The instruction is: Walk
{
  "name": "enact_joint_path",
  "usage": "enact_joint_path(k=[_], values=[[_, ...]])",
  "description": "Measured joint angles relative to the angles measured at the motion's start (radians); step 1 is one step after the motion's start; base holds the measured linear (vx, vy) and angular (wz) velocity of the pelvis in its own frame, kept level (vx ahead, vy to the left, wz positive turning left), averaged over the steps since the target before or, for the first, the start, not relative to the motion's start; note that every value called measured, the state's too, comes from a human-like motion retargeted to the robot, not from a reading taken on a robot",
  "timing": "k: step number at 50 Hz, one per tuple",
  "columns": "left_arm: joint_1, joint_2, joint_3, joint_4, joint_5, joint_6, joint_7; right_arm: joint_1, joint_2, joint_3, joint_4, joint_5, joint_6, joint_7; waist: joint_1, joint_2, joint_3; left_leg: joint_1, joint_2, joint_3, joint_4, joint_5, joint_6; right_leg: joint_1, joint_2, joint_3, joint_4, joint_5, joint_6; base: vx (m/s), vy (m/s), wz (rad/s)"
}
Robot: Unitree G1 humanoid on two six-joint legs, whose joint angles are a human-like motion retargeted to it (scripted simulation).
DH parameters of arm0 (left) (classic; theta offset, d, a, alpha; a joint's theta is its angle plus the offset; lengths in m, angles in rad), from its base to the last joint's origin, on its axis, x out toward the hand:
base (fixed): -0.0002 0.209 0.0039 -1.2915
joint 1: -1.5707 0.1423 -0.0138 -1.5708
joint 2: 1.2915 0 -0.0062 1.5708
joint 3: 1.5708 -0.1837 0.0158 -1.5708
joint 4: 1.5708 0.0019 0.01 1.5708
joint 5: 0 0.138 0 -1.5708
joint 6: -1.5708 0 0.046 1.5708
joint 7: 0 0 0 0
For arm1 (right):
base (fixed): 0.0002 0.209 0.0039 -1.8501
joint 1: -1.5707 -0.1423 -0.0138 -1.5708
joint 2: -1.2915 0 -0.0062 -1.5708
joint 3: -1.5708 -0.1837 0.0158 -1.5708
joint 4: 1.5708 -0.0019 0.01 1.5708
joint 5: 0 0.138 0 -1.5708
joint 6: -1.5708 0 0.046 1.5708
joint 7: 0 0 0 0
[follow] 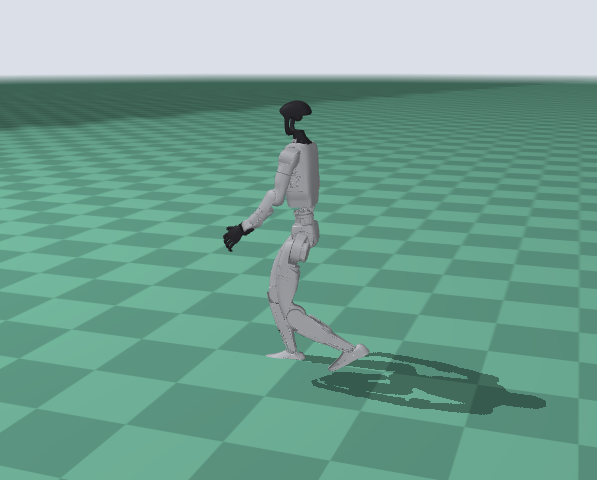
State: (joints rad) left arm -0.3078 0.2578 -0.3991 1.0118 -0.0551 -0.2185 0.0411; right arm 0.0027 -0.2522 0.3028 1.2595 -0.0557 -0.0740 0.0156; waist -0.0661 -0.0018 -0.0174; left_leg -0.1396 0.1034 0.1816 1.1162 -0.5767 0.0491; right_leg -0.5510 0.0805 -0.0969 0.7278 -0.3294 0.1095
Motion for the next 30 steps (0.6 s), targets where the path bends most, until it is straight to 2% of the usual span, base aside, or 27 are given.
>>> enact_joint_path(k=[4, 8, 11, 15, 20, 24, 30], values=[[0.094, -0.006, -0.003, 0.053, 0.048, 0.04, -0.03, -0.087, -0.012, 0.019, -0.057, -0.013, -0.001, -0.033, 0.068, 0.049, -0.001, -0.192, 0.155, -0.013, 0.311, 0.044, 0.032, 0.067, 0.085, -0.013, -0.069, -0.022, -0.051, -0.03, -0.07, -0.08], [0.193, 0.004, 0.006, 0.108, 0.083, 0.069, -0.046, -0.181, -0.022, 0.031, -0.099, -0.023, -0.005, -0.069, 0.142, 0.025, 0.015, -0.348, 0.191, -0.007, 0.395, -0.017, 0.093, 0.13, 0.095, 0.015, -0.066, -0.075, -0.067, 0.0, 0.0, 0.0], [0.263, 0.021, 0.036, 0.132, 0.088, 0.074, -0.056, -0.268, -0.029, 0.033, -0.118, -0.019, -0.008, -0.087, 0.178, -0.024, 0.03, -0.448, 0.139, 0.004, 0.299, -0.044, 0.109, 0.19, 0.063, 0.043, -0.086, -0.11, -0.065, 0.0, 0.0, 0.0], [0.366, 0.031, 0.089, 0.146, 0.078, 0.07, -0.063, -0.351, -0.038, 0.033, -0.145, -0.007, -0.019, -0.102, 0.216, -0.07, 0.041, -0.522, 0.052, 0.025, 0.038, -0.048, 0.091, 0.255, 0.017, 0.068, -0.087, -0.157, -0.059, 0.0, 0.0, 0.0], [0.465, 0.03, 0.149, 0.153, 0.059, 0.068, -0.069, -0.424, -0.047, 0.023, -0.175, -0.001, -0.031, -0.104, 0.219, -0.135, 0.026, -0.531, -0.108, 0.038, -0.42, 0.034, 0.048, 0.303, -0.085, 0.07, -0.083, -0.21, -0.045, 0.0, 0.02, 0.19], [0.518, 0.016, 0.183, 0.167, 0.048, 0.07, -0.069, -0.434, -0.049, 0.021, -0.206, -0.007, -0.038, -0.102, 0.217, -0.153, 0.014, -0.55, -0.156, 0.028, -0.501, 0.045, 0.039, 0.31, -0.123, 0.074, 0.007, -0.261, -0.04, 0.0, 0.0, 0.0], [0.538, 0.002, 0.213, 0.205, 0.051, 0.076, -0.066, -0.395, -0.032, 0.029, -0.245, -0.029, -0.036, -0.086, 0.185, -0.217, 0.0, -0.501, -0.232, 0.048, -0.458, 0.104, 0.068, 0.339, -0.203, 0.108, 0.161, -0.281, -0.006, 0.02, 0.01, 0.0]])
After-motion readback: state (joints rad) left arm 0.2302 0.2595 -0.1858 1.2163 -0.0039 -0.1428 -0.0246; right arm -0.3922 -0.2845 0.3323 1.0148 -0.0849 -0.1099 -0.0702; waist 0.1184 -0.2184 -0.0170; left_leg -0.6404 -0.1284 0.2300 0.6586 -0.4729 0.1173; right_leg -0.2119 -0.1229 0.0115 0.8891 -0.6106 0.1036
